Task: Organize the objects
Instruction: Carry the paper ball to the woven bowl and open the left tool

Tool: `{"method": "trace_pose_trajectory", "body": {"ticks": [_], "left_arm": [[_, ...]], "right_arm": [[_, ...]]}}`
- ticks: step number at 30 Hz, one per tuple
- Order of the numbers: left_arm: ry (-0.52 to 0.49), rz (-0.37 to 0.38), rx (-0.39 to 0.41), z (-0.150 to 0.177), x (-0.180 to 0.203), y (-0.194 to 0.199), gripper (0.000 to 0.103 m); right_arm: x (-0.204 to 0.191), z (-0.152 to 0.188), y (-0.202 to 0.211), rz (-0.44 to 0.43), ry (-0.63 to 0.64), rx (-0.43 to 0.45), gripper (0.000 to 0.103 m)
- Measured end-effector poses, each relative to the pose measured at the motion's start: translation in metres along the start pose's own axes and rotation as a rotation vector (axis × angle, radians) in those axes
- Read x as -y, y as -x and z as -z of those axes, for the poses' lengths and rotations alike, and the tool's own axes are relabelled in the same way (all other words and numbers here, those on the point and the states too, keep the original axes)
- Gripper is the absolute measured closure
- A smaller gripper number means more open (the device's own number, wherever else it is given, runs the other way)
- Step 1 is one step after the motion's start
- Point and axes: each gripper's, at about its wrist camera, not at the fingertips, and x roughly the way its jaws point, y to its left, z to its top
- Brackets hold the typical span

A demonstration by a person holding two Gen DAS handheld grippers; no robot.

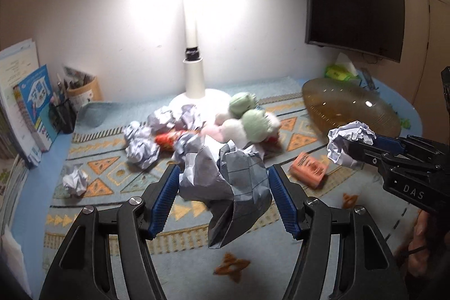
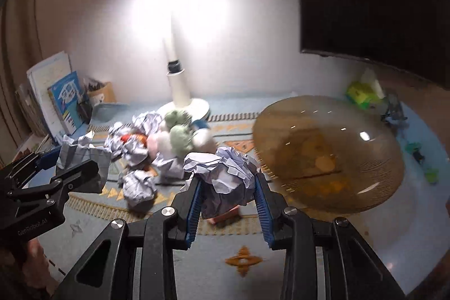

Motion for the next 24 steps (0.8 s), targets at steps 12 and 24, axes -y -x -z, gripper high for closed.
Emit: {"method": "trace_pose_trajectory", "body": {"ticks": [12,24], "left_arm": [[-0.170,0.133,0.046,-0.070,0.128,-0.053,0.040],[-0.178,0.263,-0.030,-0.070,0.179,-0.129,0.039]], "right_arm": [[0.126,-0.021,0.001,0.123,-0.266,-0.022,0.068],[0.163,-0.015,-0.053,0.197,-0.328,-0.137,0.058]]}}
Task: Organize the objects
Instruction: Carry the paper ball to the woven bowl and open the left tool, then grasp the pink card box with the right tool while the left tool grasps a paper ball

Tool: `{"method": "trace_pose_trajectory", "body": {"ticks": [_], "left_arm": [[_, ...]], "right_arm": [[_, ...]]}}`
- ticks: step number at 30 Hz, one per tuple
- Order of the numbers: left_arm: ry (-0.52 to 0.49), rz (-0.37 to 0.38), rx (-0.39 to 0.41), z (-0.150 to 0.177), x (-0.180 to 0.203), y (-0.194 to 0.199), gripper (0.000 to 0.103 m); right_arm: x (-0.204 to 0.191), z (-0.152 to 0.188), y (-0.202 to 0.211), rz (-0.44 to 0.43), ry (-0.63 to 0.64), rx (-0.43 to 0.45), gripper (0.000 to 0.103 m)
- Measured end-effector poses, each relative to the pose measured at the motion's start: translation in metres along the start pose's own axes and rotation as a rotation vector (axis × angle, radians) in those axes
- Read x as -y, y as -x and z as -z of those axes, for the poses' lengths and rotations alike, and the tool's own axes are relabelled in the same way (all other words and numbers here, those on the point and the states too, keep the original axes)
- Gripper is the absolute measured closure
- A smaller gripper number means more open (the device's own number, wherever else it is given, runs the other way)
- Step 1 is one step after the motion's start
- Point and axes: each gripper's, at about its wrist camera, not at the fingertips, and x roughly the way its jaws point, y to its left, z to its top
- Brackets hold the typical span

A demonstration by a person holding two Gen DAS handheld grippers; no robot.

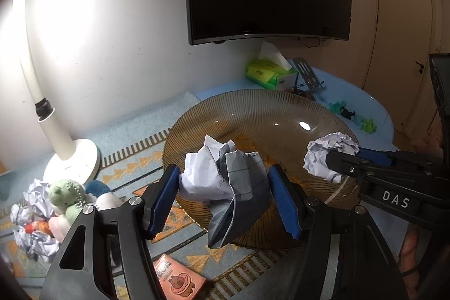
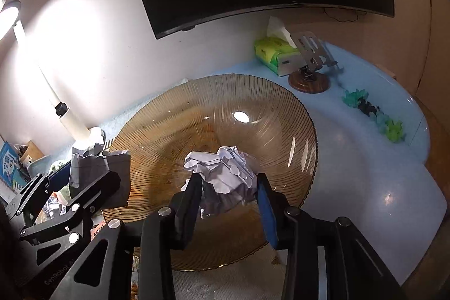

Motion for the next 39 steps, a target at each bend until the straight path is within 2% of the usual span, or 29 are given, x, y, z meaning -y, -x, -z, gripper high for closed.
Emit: {"method": "trace_pose_trajectory", "body": {"ticks": [2,6,11,16,18,20,24,29,31,34,37,39], "left_arm": [[0.008,0.019,-0.001,0.001,0.000,-0.004,0.029],[0.047,0.076,0.008,0.006,-0.006,-0.005,0.000],[0.077,0.069,0.015,0.015,-0.018,0.013,0.001],[0.119,0.029,0.051,0.030,-0.034,0.052,0.001],[0.121,-0.014,0.075,0.042,-0.040,0.074,0.001],[0.132,-0.047,0.083,0.054,-0.048,0.093,0.001],[0.187,-0.140,0.113,0.088,-0.075,0.130,0.001],[0.290,-0.283,0.066,0.144,-0.129,0.160,0.001],[0.303,-0.340,0.043,0.162,-0.151,0.168,0.001],[0.248,-0.430,0.028,0.178,-0.172,0.169,0.001],[0.319,-0.424,0.012,0.191,-0.196,0.167,0.001],[0.379,-0.405,0.005,0.198,-0.208,0.164,0.001]], "right_arm": [[0.000,-0.001,0.000,-0.001,-0.002,0.004,0.045],[0.002,0.000,0.014,0.014,-0.009,0.043,0.037],[-0.005,0.002,0.031,-0.008,0.003,0.058,0.037],[-0.032,0.012,0.052,-0.058,0.058,0.074,0.036],[-0.047,0.019,0.063,-0.090,0.084,0.083,0.034],[-0.065,0.028,0.070,-0.105,0.119,0.098,0.019],[-0.098,0.051,0.082,-0.048,0.153,0.162,0.014],[-0.133,0.076,0.060,-0.168,0.178,0.084,0.012],[-0.149,0.093,0.047,-0.122,0.205,0.103,0.012],[-0.173,0.120,0.026,-0.095,0.279,0.108,0.012],[-0.186,0.137,0.011,-0.066,0.328,0.074,0.012],[-0.190,0.138,0.011,-0.040,0.351,0.098,0.012]]}}
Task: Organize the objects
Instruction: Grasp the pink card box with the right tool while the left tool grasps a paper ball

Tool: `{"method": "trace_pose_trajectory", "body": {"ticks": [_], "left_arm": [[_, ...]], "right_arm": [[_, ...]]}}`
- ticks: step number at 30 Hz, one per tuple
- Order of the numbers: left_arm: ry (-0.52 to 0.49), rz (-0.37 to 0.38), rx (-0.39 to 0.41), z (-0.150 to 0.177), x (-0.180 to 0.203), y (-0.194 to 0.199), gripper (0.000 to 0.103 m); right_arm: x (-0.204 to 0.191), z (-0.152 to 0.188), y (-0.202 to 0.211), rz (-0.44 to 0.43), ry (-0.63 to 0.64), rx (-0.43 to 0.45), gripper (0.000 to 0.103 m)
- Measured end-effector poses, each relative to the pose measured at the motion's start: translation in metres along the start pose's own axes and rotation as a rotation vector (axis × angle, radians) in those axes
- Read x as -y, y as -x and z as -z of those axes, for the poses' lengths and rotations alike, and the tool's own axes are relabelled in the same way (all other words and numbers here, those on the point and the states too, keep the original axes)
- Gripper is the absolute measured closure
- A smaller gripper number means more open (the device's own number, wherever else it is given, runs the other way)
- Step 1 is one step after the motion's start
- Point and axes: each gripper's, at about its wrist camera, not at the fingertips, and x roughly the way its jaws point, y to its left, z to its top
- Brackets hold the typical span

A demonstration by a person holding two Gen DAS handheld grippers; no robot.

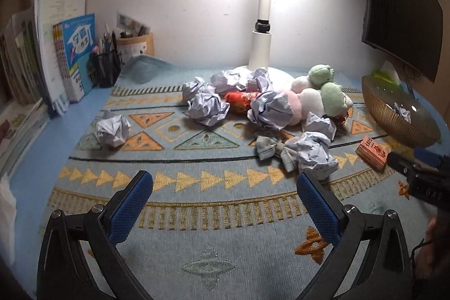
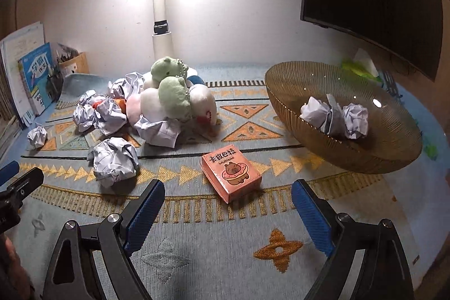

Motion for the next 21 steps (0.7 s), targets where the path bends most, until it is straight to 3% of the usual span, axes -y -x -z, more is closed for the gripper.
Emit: {"method": "trace_pose_trajectory", "body": {"ticks": [4,7,11,17,21], "left_arm": [[0.027,-0.008,-0.005,-0.001,-0.006,-0.006,0.001],[0.029,-0.007,-0.061,0.000,-0.006,-0.015,0.001],[-0.001,-0.020,-0.057,0.003,0.000,-0.013,0.001],[-0.116,-0.087,-0.025,0.007,0.024,-0.008,0.001],[-0.237,-0.058,-0.018,0.005,0.049,-0.007,0.001]], "right_arm": [[-0.004,0.000,-0.013,0.021,0.028,-0.056,0.009],[0.006,-0.001,-0.016,0.005,-0.017,-0.079,0.009],[0.014,-0.002,-0.017,-0.009,-0.065,-0.089,0.009],[0.013,-0.003,-0.022,-0.031,-0.051,-0.121,0.009],[0.034,-0.001,-0.045,-0.125,-0.149,-0.266,0.010]]}}
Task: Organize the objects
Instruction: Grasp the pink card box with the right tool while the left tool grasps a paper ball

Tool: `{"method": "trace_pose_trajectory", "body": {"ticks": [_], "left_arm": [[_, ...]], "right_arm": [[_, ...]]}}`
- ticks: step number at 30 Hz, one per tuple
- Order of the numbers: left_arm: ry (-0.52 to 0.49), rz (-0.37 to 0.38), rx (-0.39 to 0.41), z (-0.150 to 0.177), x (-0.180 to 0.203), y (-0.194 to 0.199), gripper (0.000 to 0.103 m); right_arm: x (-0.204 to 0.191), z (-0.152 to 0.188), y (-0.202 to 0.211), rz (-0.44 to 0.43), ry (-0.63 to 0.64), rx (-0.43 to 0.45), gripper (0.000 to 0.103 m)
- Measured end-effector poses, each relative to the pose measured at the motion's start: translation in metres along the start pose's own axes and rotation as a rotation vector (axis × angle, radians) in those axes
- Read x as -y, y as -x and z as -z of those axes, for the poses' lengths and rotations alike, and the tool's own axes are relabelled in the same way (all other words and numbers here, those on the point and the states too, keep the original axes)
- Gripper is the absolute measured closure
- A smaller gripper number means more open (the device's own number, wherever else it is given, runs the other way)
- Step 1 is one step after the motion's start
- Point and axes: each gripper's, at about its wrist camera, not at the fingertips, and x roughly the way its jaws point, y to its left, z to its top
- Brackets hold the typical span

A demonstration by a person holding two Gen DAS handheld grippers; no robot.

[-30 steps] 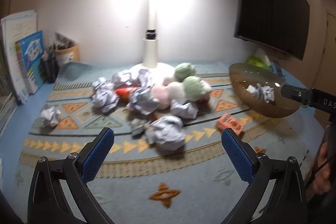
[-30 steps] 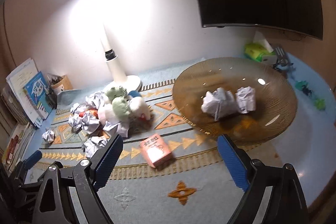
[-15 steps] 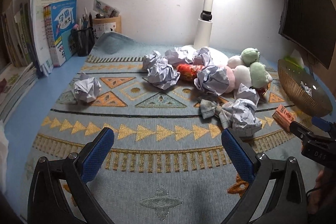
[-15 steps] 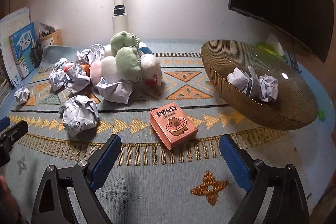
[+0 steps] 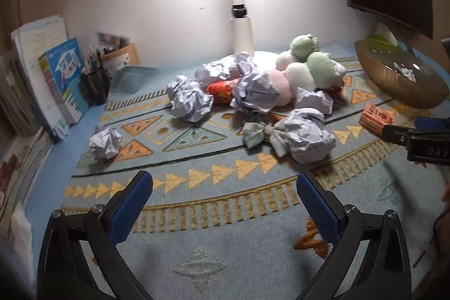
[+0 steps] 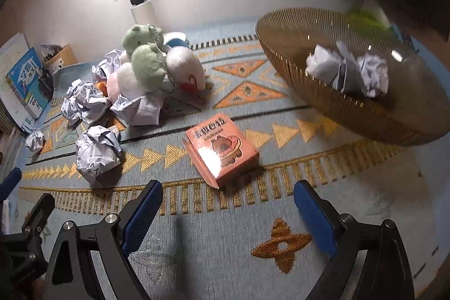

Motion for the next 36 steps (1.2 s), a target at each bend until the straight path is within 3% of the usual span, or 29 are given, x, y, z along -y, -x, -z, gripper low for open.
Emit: {"method": "trace_pose_trajectory", "body": {"ticks": [2,7,12,14,17,19,21,23,24,25,31,34,36], "left_arm": [[-0.049,0.043,0.006,-0.009,0.013,0.000,0.001],[-0.162,0.136,0.021,-0.028,0.041,-0.013,0.001],[-0.151,0.235,-0.034,-0.039,0.040,-0.035,0.001],[-0.152,0.268,-0.050,-0.040,0.039,-0.040,0.001],[-0.138,0.309,-0.064,-0.035,0.037,-0.047,0.002],[-0.151,0.308,-0.089,-0.034,0.040,-0.050,0.006],[-0.170,0.305,-0.085,-0.034,0.045,-0.050,0.008],[-0.183,0.308,-0.096,-0.035,0.049,-0.054,0.030],[-0.186,0.315,-0.120,-0.035,0.050,-0.058,0.049],[-0.187,0.313,-0.144,-0.034,0.051,-0.063,0.052],[-0.176,0.328,-0.088,-0.034,0.047,-0.051,0.052],[-0.158,0.335,-0.079,-0.034,0.043,-0.045,0.052],[-0.133,0.355,-0.066,-0.033,0.039,-0.034,0.052]], "right_arm": [[0.006,-0.002,-0.003,-0.028,-0.005,-0.017,0.011],[-0.007,-0.012,0.002,0.022,0.181,0.035,0.011],[-0.016,-0.023,-0.014,0.031,0.293,0.022,0.014],[-0.014,-0.025,-0.021,0.024,0.294,0.000,0.026],[-0.012,-0.025,-0.027,-0.002,0.288,-0.023,0.032],[-0.017,-0.025,-0.029,0.004,0.305,-0.026,0.035],[-0.021,-0.025,-0.030,-0.004,0.318,-0.020,0.045],[-0.022,-0.024,-0.029,-0.015,0.323,-0.012,0.059],[-0.023,-0.023,-0.028,-0.019,0.328,-0.005,0.061],[-0.024,-0.022,-0.027,-0.014,0.334,0.000,0.061],[-0.017,-0.022,-0.024,-0.009,0.293,0.006,0.062],[-0.011,-0.018,-0.013,-0.080,0.239,-0.005,0.062],[-0.009,-0.011,-0.003,-0.080,0.212,-0.013,0.062]]}}
